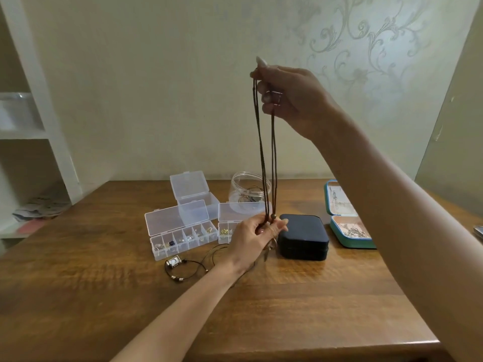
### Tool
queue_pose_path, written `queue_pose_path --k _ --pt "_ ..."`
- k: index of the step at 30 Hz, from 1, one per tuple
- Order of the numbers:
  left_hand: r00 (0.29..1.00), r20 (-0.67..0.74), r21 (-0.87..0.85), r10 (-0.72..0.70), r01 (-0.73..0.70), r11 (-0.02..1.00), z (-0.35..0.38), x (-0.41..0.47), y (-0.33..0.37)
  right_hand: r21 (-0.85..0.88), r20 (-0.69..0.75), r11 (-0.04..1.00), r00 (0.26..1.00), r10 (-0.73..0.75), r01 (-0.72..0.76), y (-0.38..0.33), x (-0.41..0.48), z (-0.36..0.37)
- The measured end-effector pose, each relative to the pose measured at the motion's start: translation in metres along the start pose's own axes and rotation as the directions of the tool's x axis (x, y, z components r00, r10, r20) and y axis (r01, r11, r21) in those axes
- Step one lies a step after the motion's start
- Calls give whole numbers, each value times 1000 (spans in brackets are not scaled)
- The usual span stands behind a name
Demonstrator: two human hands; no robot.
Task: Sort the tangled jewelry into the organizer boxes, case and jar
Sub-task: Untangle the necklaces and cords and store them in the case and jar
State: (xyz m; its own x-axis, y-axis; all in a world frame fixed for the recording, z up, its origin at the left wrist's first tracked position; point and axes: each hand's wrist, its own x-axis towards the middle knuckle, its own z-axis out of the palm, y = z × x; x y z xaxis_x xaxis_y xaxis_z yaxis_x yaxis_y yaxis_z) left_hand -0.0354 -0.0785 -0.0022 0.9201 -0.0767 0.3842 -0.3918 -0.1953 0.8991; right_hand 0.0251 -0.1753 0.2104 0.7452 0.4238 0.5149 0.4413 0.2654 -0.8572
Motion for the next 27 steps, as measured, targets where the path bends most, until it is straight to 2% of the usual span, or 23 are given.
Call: queue_pose_path --k 3,4,6,8,9,10,11,14,16,19,22,23,25,27 --pt "997 52 -122 -58 64 990 -5 -6 7 -118 -159 993 987 -36 17 0 1 -16" --pt "995 57 -209 -81 91 974 -9 -8 8 -107 -219 994 975 -25 2 0 1 -24" --pt "993 27 -403 -115 116 908 -21 -11 8 36 -283 998 958 57 -49 5 -1 -43" --pt "990 -36 -631 -136 83 771 -33 -8 7 217 -299 971 940 163 -99 16 -5 -60" --pt "987 -55 -753 -151 59 656 -38 -5 7 285 -304 950 928 215 -126 24 -7 -67" --pt "983 -76 -833 -169 31 553 -43 -1 8 328 -305 930 913 270 -165 34 -9 -73" --pt "976 -107 -866 -188 1 500 -48 4 9 338 -298 915 898 325 -220 45 -12 -78" --pt "968 -162 -931 -191 -86 355 -65 16 16 150 -195 863 842 504 -482 79 -22 -92" --pt "965 -180 -946 -189 -118 301 -70 20 22 -38 -114 768 767 632 -639 99 -31 -99" --pt "959 -192 -923 -207 -105 370 -71 22 26 -197 -83 678 701 708 -708 121 -43 -97" --pt "973 -108 -914 -203 -17 405 -67 27 29 -289 -56 692 734 677 -661 129 -48 -86" --pt "973 -83 -889 -214 25 457 -66 31 30 -306 -33 712 754 656 -633 129 -49 -82" --pt "968 -98 -742 -232 85 665 -64 37 31 -341 34 763 804 593 -549 125 -48 -69" --pt "967 -145 -478 -208 115 871 -60 44 30 -377 96 820 862 497 -431 118 -46 -54"
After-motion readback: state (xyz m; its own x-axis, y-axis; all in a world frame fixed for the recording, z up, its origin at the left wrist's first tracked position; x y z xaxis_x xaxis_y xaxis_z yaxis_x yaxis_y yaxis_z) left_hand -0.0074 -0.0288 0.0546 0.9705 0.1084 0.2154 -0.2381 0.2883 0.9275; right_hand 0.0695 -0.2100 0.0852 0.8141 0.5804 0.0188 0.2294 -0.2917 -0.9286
